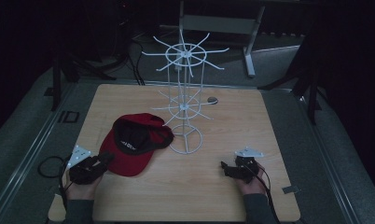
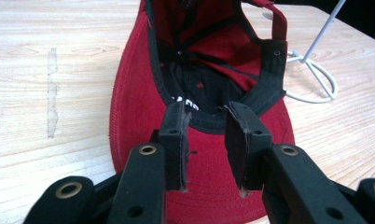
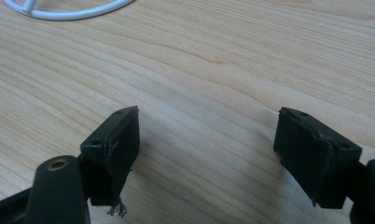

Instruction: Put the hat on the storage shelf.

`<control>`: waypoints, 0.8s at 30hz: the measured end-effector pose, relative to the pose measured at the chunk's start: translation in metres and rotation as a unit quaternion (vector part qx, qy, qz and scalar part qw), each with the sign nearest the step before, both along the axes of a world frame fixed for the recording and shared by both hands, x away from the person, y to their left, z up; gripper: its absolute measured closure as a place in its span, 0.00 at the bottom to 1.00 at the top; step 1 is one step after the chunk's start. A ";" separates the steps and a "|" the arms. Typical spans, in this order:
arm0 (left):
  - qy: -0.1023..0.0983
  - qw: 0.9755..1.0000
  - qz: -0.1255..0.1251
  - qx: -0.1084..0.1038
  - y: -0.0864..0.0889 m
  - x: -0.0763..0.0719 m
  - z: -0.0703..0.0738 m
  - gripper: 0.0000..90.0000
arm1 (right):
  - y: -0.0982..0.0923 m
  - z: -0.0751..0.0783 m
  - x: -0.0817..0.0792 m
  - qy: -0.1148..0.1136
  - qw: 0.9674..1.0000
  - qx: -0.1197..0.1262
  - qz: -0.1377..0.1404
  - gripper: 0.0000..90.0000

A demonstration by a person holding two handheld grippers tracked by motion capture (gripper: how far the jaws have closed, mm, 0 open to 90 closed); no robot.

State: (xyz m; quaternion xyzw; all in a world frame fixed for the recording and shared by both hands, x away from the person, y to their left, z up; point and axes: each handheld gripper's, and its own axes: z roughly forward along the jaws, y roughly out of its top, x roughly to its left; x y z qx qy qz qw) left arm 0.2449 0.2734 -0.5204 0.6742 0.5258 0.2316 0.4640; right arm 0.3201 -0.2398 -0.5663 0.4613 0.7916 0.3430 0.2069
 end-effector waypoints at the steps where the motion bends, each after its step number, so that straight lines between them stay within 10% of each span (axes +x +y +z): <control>1: 0.000 1.000 -0.001 -0.002 0.001 0.000 0.000 0.76 | 0.000 0.000 0.000 0.000 1.000 0.000 0.000 0.25; 12: 0.005 0.999 0.032 0.040 0.026 0.009 0.007 0.70 | 0.000 0.000 0.000 0.000 1.000 0.000 0.000 0.25; 24: 0.039 0.998 -0.005 0.047 0.038 0.030 0.005 0.57 | 0.000 0.000 0.000 0.000 1.000 0.000 0.000 0.25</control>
